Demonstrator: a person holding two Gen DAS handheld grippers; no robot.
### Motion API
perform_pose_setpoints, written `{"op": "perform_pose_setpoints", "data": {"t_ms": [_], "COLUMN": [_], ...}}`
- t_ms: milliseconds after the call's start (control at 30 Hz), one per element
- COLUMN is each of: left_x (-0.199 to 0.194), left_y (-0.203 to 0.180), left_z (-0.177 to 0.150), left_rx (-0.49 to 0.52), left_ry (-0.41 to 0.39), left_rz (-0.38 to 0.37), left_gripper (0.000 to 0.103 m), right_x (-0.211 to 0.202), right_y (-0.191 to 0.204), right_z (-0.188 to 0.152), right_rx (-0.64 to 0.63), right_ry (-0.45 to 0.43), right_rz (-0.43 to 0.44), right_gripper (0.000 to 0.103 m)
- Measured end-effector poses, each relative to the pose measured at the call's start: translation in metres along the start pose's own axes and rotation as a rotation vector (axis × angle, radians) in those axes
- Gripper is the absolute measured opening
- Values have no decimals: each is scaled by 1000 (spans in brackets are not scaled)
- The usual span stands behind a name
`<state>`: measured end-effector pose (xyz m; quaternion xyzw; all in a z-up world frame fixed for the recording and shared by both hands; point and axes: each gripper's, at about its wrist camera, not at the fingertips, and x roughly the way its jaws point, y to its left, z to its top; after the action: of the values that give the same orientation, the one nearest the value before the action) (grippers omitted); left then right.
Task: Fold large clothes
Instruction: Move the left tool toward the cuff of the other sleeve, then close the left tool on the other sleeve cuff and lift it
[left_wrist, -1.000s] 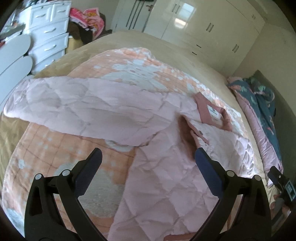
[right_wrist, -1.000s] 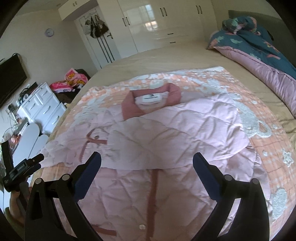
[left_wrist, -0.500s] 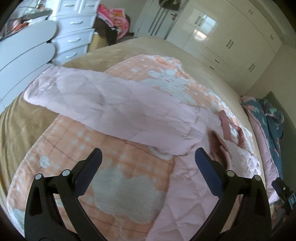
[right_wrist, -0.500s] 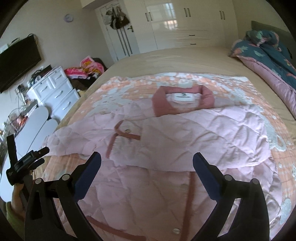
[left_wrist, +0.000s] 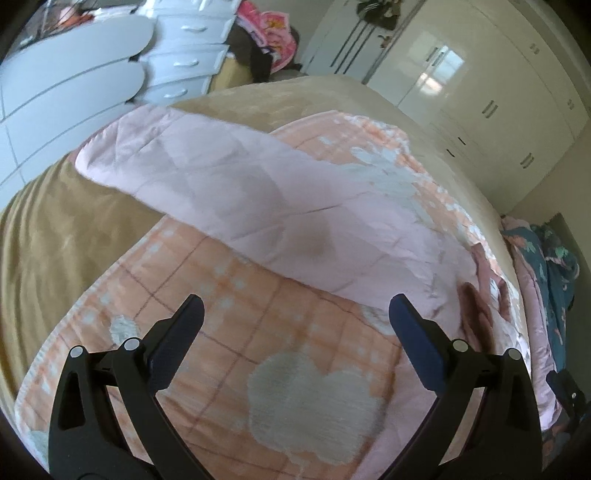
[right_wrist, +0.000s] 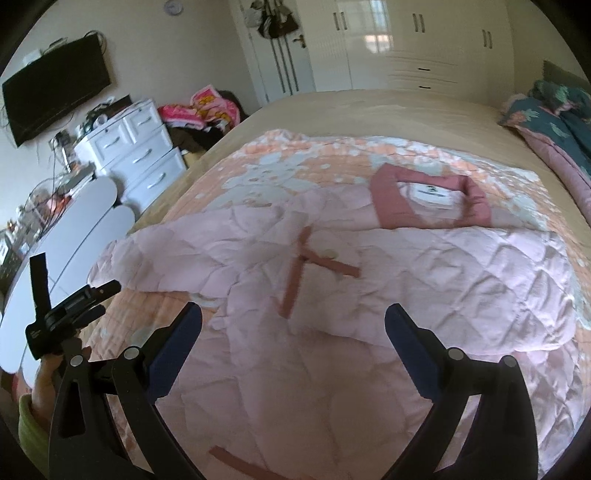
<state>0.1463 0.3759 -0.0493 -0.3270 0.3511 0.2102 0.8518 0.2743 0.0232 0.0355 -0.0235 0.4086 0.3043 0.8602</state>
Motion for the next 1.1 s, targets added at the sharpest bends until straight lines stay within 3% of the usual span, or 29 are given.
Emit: {"op": "perform_pose_setpoints", "data": {"t_ms": [633,867,1100], "left_x": [33,45,59], "left_y": [70,88,114], "left_z": [23,34,61], "left_rx": [-249,-309,-403], "left_ry": [-21,-45,-96], "left_rz": [45,31,19], "left_gripper": [94,94,94], "right_x": [73,81,71], "right_y": [81,75,38], "right_z": [5,1,-11], "right_rx": [-108,-89,-5], "right_ry": [97,112,121], "right_rz": [96,97,69], "right_gripper": [99,99,99]}}
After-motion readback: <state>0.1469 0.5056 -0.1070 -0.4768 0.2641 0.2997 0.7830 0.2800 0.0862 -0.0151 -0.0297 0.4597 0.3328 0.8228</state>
